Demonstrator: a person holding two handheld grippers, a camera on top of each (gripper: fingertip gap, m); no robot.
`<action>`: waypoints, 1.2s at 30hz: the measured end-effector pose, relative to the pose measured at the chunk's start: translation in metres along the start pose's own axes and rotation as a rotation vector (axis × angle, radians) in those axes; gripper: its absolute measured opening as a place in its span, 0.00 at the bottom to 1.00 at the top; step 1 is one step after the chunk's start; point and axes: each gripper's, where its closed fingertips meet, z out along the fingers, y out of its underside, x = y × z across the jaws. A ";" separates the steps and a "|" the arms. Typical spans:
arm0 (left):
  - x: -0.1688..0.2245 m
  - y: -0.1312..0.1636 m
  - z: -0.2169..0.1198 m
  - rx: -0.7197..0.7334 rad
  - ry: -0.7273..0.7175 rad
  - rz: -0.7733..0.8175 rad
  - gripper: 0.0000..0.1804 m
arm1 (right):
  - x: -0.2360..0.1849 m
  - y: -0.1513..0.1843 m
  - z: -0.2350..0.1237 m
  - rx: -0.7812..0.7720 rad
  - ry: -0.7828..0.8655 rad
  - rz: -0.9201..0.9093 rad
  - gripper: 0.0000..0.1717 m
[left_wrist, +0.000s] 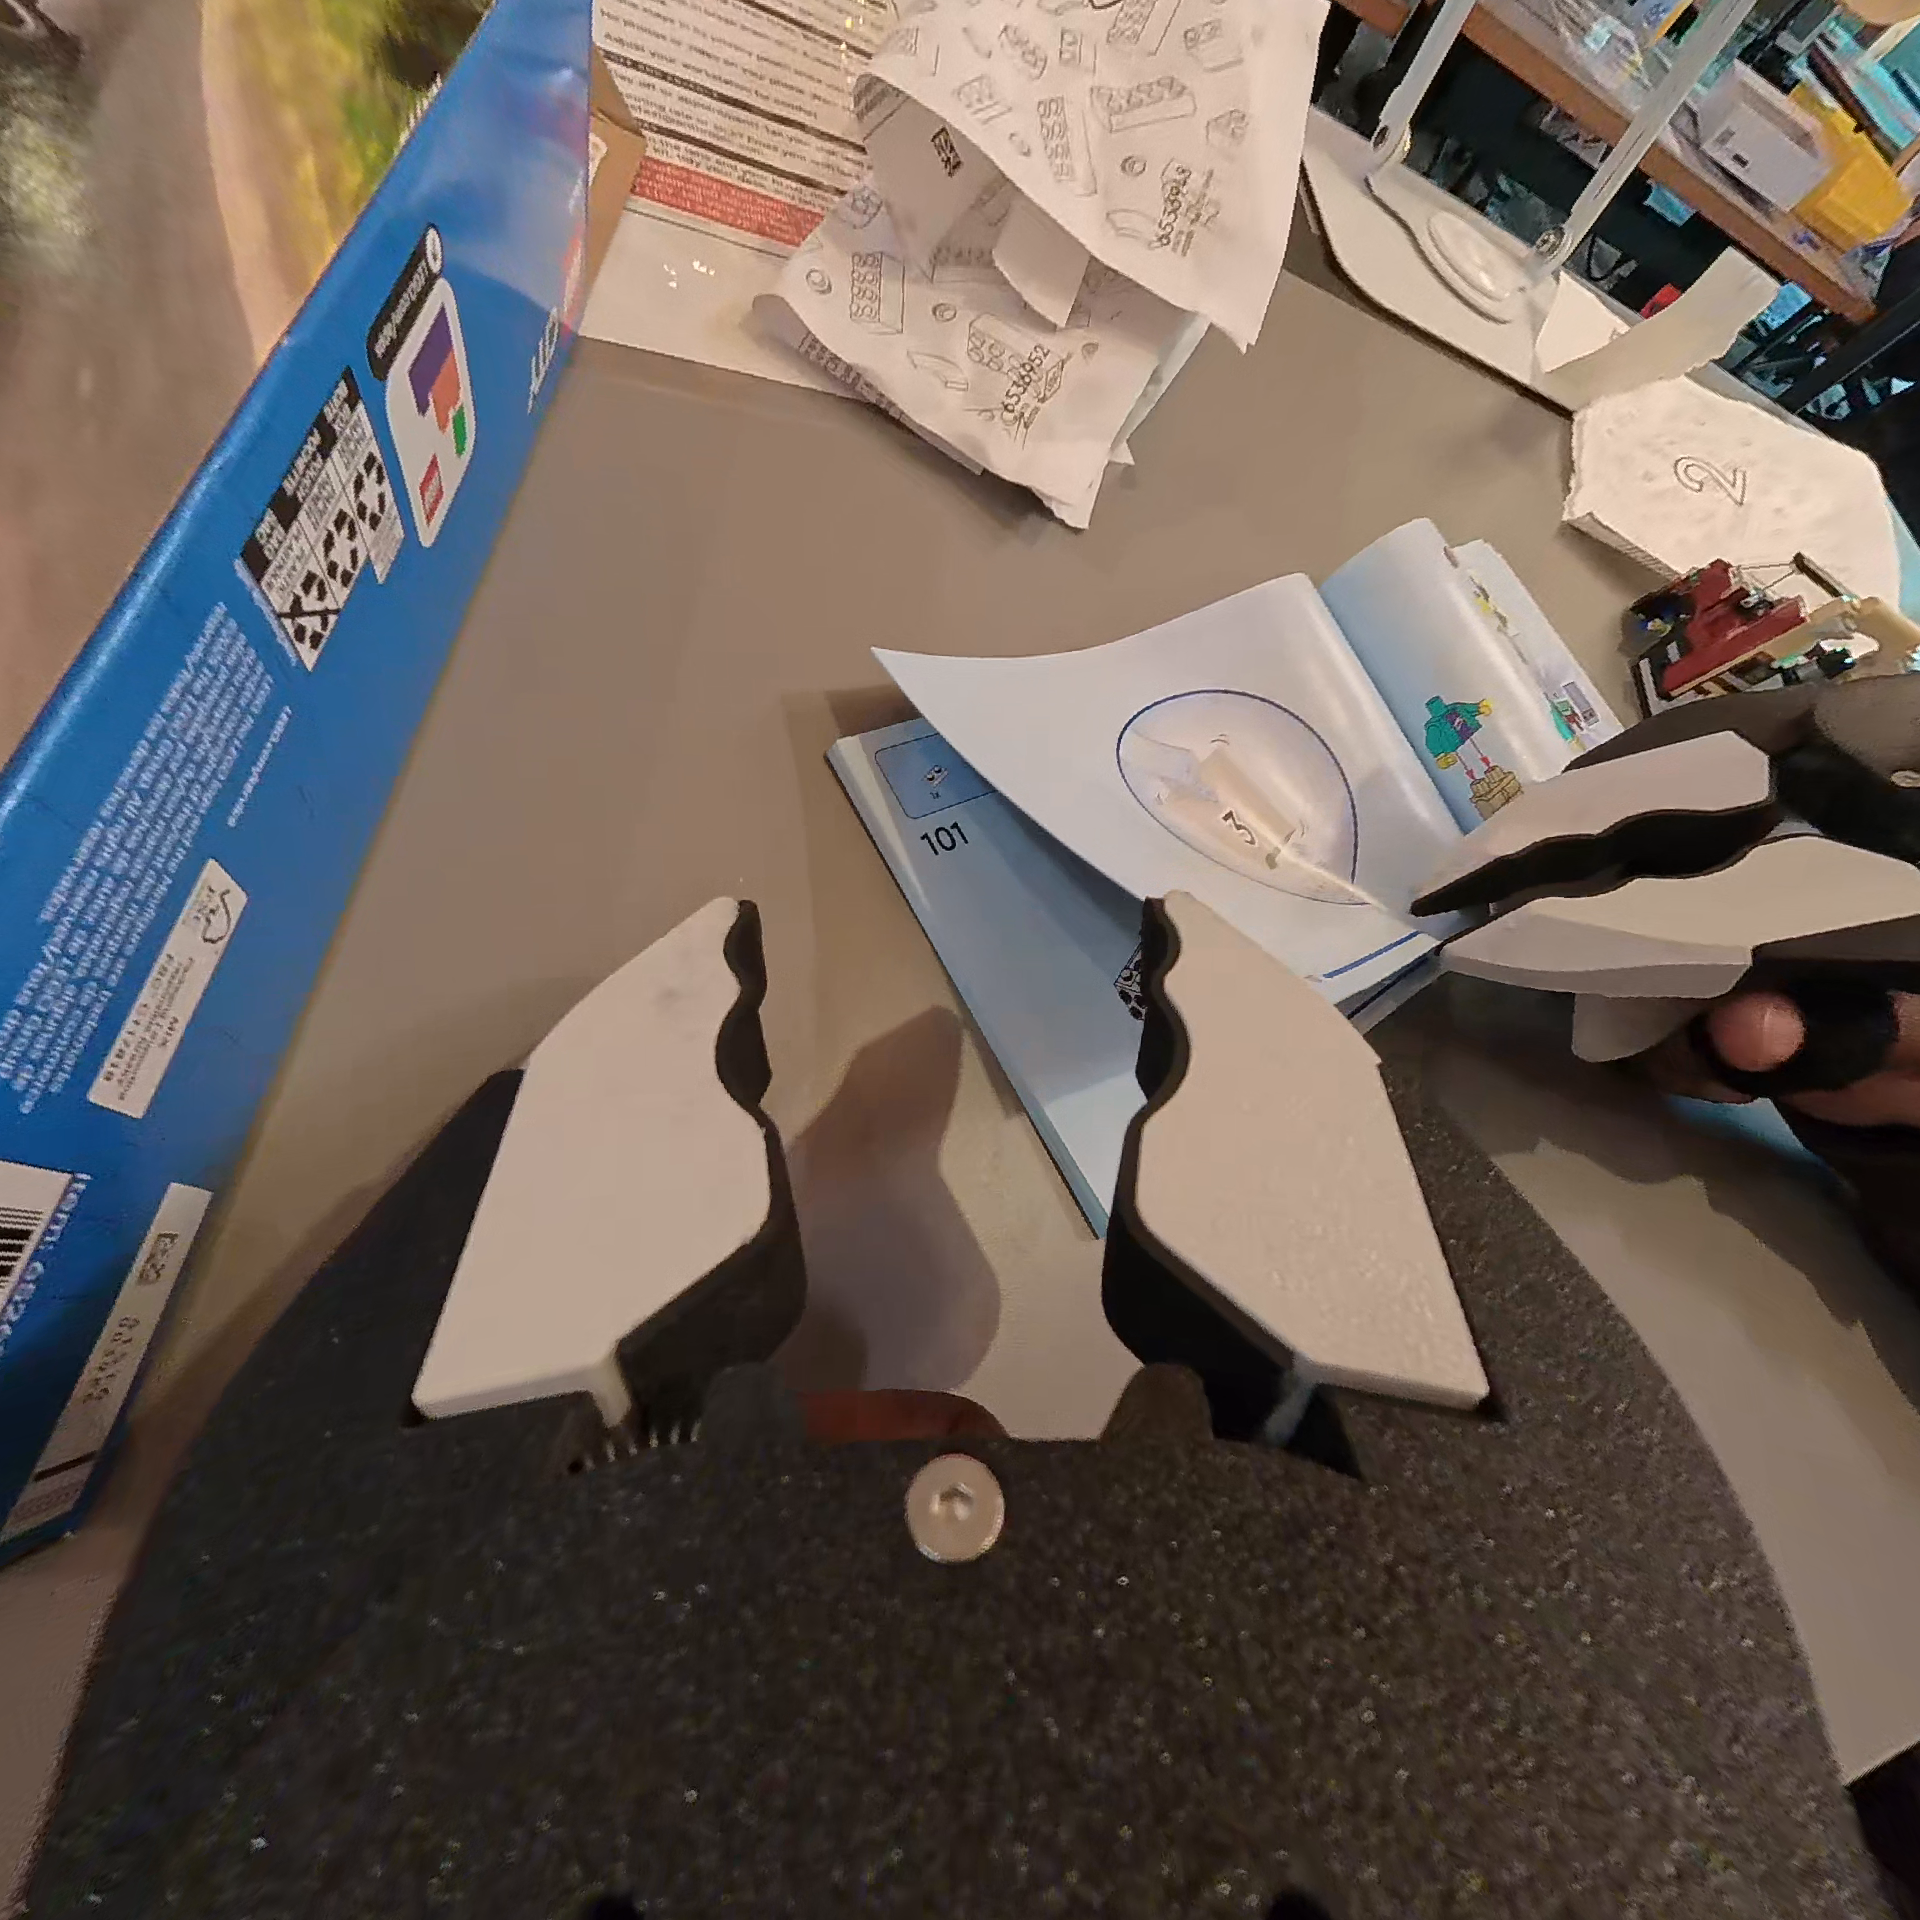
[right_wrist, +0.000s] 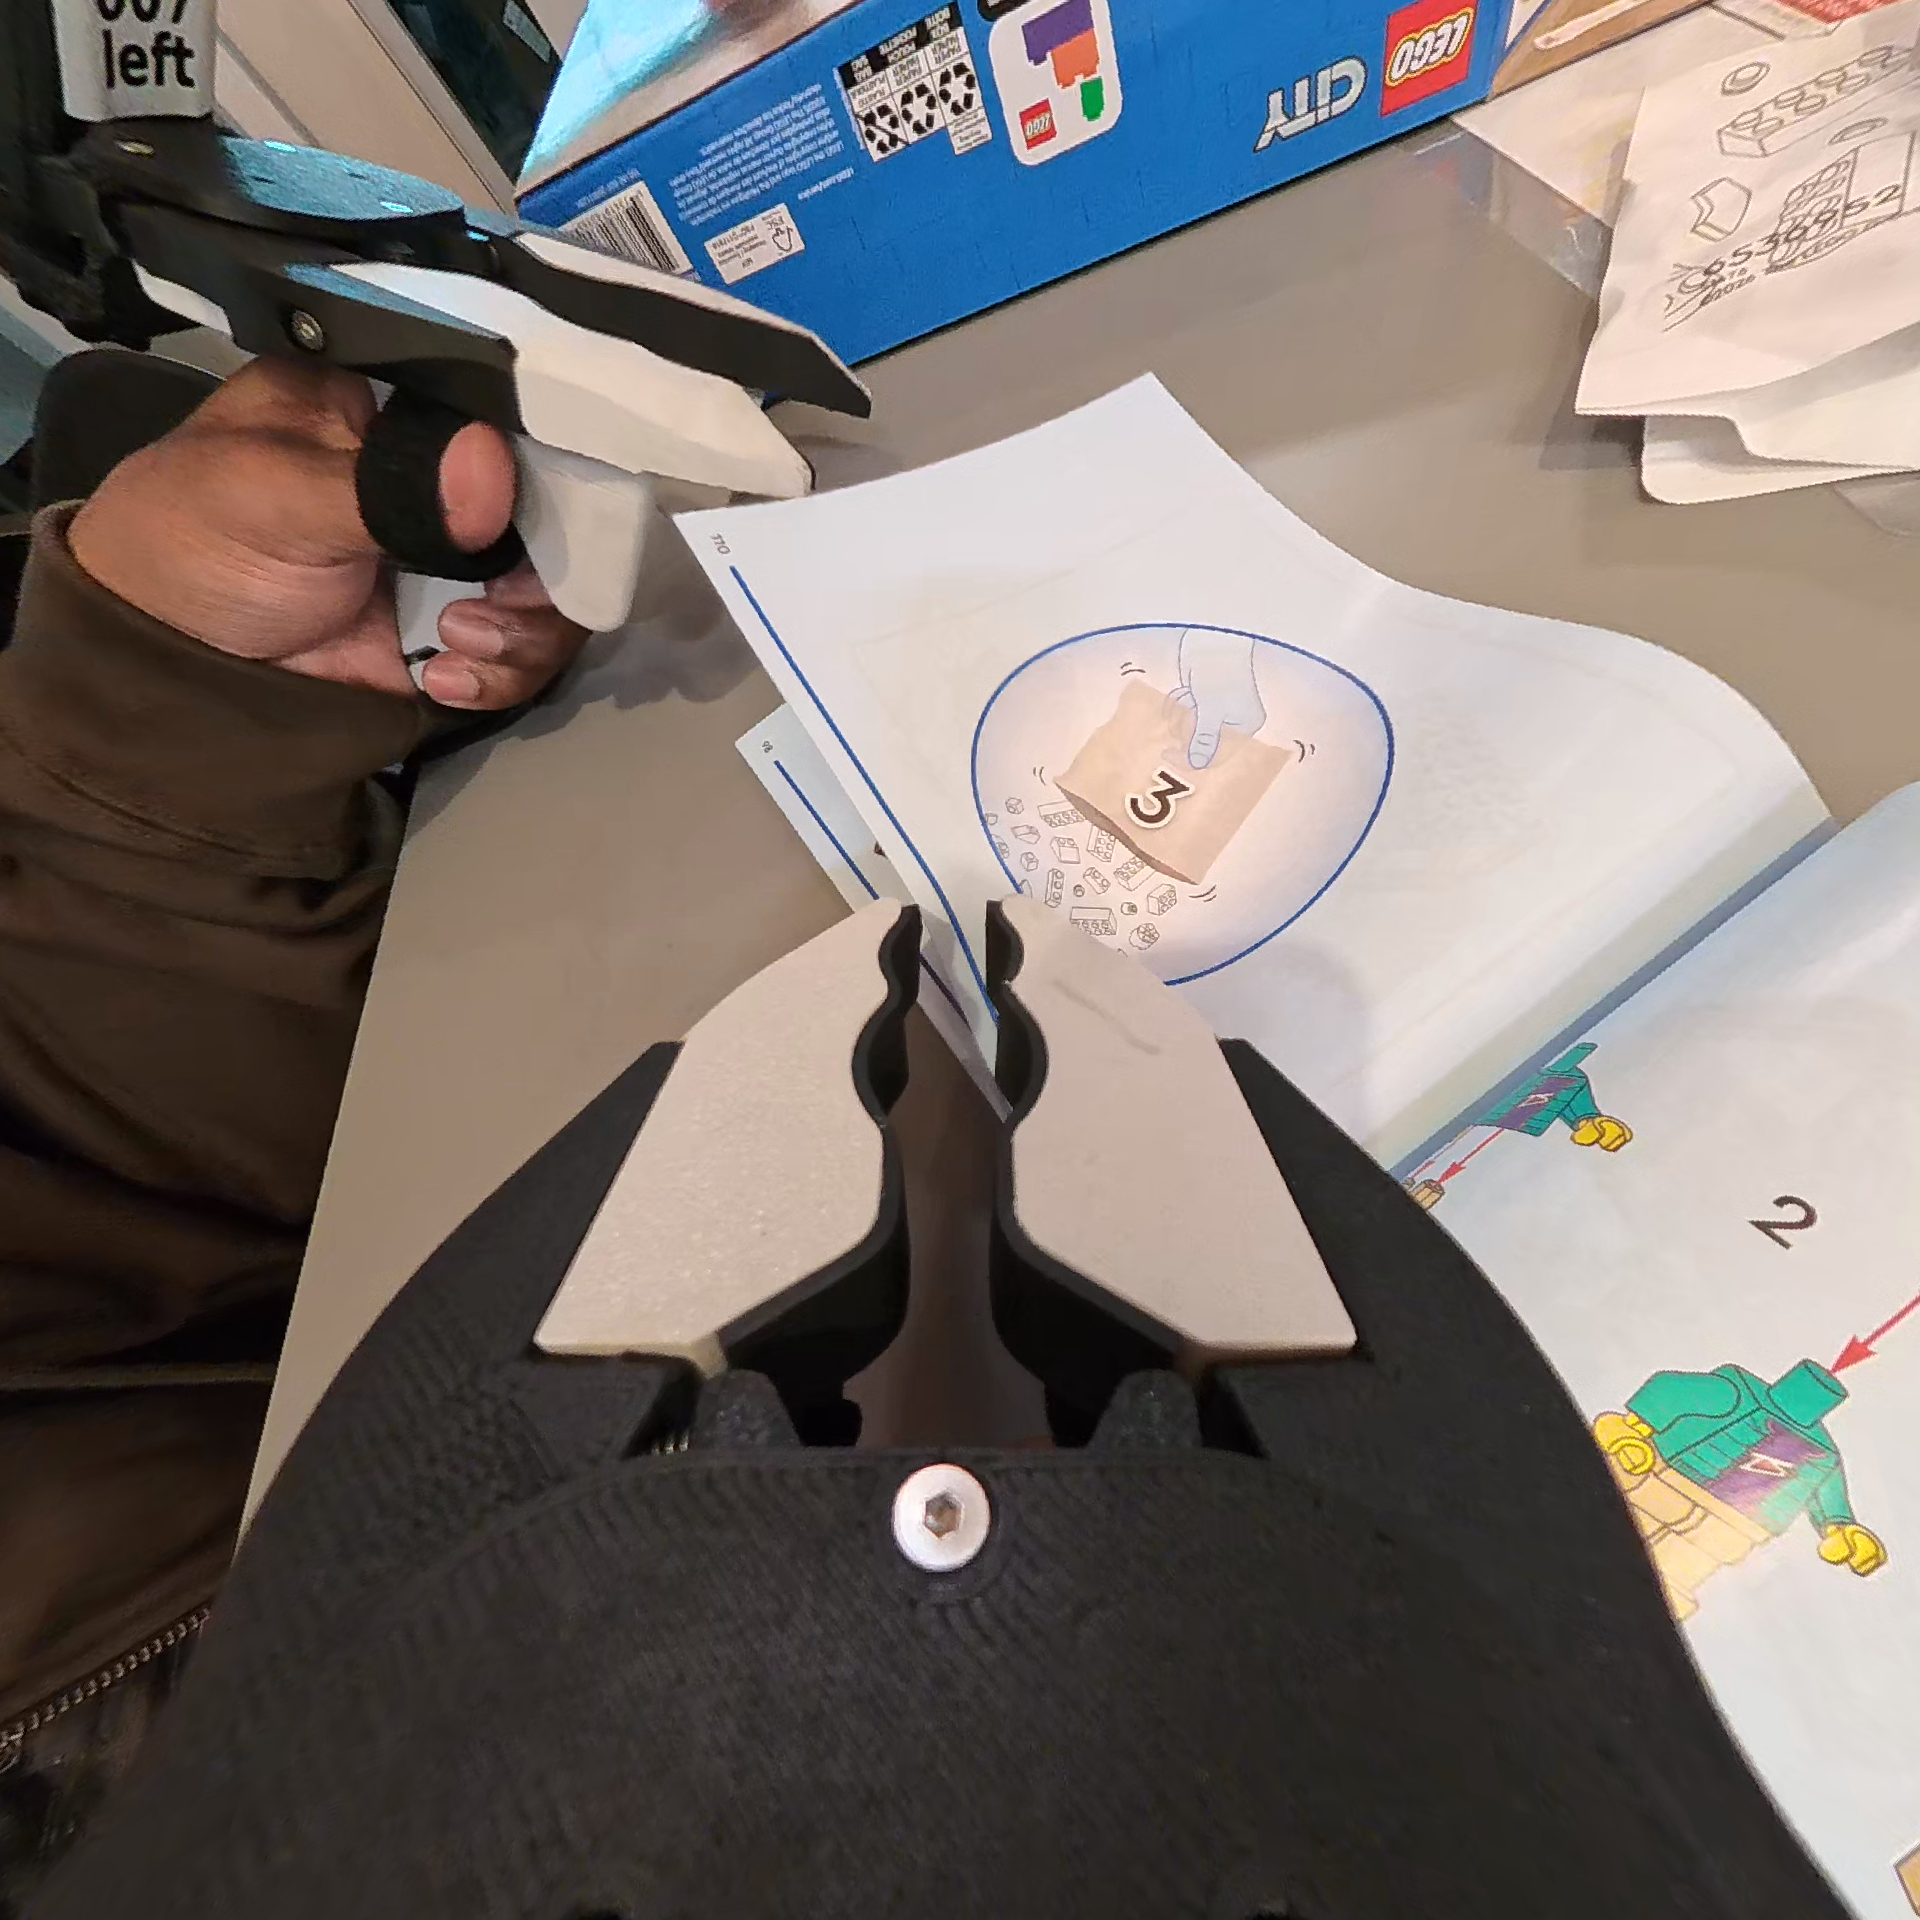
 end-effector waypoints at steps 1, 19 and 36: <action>0.000 0.000 0.000 0.002 0.001 -0.002 0.39 | 0.000 0.000 0.000 0.000 0.000 0.000 0.07; 0.009 0.011 0.007 -0.064 0.036 0.074 0.39 | -0.005 0.004 0.003 -0.031 0.030 -0.085 0.09; 0.016 0.001 0.003 0.003 0.142 0.041 0.38 | -0.037 0.005 0.067 -0.204 0.168 -0.615 0.23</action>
